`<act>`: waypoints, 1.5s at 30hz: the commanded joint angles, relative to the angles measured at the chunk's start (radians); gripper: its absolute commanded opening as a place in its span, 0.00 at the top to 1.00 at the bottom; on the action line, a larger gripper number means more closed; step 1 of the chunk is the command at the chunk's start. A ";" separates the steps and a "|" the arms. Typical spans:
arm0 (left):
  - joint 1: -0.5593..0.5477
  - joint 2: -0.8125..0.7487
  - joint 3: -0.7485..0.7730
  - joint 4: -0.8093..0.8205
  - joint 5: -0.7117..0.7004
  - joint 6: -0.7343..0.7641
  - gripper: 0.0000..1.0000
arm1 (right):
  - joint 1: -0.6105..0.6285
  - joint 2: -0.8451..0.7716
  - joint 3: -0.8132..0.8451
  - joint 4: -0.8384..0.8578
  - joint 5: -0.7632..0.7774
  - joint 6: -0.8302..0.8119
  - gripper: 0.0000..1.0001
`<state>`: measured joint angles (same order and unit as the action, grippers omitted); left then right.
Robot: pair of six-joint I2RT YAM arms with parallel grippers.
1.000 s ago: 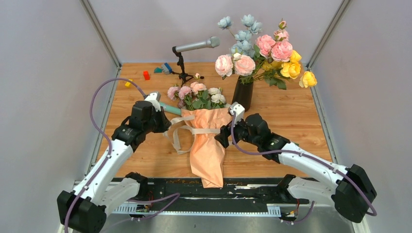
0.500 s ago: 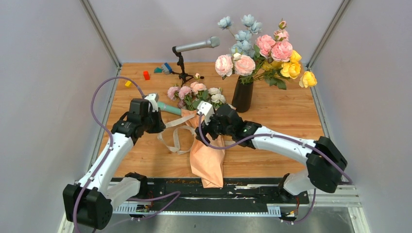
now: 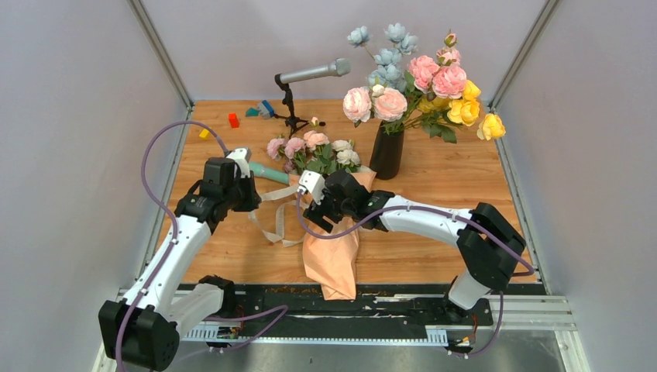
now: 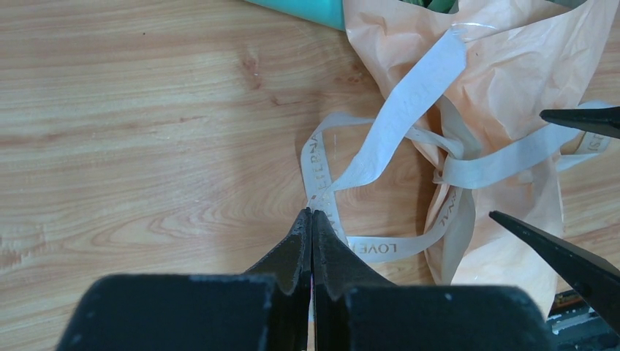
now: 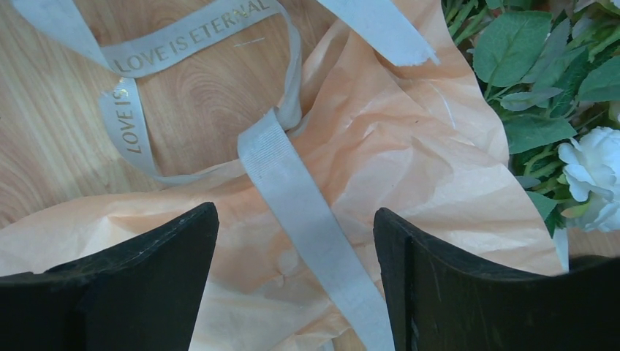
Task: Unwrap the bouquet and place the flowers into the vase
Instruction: Untie the ribbon from the wrapping paper.
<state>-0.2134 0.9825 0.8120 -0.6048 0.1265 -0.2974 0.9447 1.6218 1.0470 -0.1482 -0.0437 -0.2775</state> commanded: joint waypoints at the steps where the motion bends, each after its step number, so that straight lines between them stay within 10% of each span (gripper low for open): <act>1: 0.008 -0.022 0.018 0.023 -0.005 0.024 1.00 | 0.002 0.032 0.062 0.002 0.042 -0.059 0.23; 9: 0.008 -0.017 0.016 0.023 0.006 0.024 1.00 | 0.039 0.109 0.128 -0.005 0.132 -0.096 0.40; 18: 0.009 -0.019 0.021 0.015 -0.023 0.030 1.00 | 0.072 0.054 0.097 0.011 0.227 -0.071 0.99; 45: 0.020 -0.119 0.030 -0.035 -0.324 0.052 1.00 | 0.077 -0.437 -0.064 -0.096 0.479 0.234 1.00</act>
<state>-0.2012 0.8871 0.8124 -0.6357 -0.1390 -0.2619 1.0180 1.2545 0.9710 -0.1913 0.3317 -0.1154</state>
